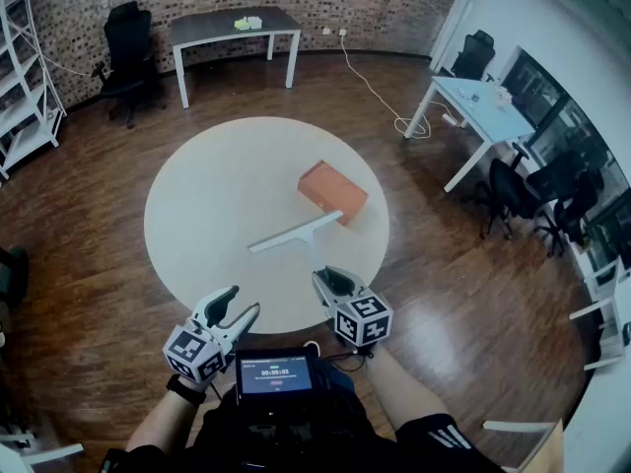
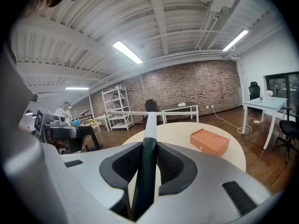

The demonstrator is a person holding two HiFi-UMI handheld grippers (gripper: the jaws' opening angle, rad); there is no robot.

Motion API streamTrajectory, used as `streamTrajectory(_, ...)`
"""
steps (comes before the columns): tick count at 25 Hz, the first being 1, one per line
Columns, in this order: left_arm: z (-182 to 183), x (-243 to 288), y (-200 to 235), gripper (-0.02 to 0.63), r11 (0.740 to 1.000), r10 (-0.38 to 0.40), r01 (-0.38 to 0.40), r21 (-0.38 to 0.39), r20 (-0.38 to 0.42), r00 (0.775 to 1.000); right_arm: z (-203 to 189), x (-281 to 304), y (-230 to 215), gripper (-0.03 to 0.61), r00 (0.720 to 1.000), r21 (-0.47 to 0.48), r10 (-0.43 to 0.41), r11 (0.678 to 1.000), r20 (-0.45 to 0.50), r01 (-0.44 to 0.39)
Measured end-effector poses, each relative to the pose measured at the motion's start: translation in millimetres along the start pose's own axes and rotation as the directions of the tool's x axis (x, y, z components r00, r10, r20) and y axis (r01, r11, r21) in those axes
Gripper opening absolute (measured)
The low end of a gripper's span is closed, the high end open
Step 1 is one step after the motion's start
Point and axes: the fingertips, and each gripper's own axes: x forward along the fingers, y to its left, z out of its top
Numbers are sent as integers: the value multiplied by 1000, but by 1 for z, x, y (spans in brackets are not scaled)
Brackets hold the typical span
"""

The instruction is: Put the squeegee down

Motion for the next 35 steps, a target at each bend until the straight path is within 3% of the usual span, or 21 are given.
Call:
streamTrajectory(8, -12, 46, 13, 239, 1000, 6, -6, -13, -20, 1000, -33, 71, -78, 114, 992, -61, -46, 997, -114, 39)
streamTrajectory(14, -14, 83, 37, 239, 997, 68, -70, -33, -41, 997, -78, 134, -132, 114, 975, -57, -25, 998, -221, 13)
streamTrajectory(25, -15, 182, 78, 239, 982, 133, -144, -118, -101, 986, -131, 243, -180, 114, 911, -115, 70, 985, -407, -127)
streamTrajectory(35, -39, 212, 118, 239, 965, 206, -224, -134, -134, 969, -177, 278, -195, 115, 849, -129, 111, 970, -516, -206)
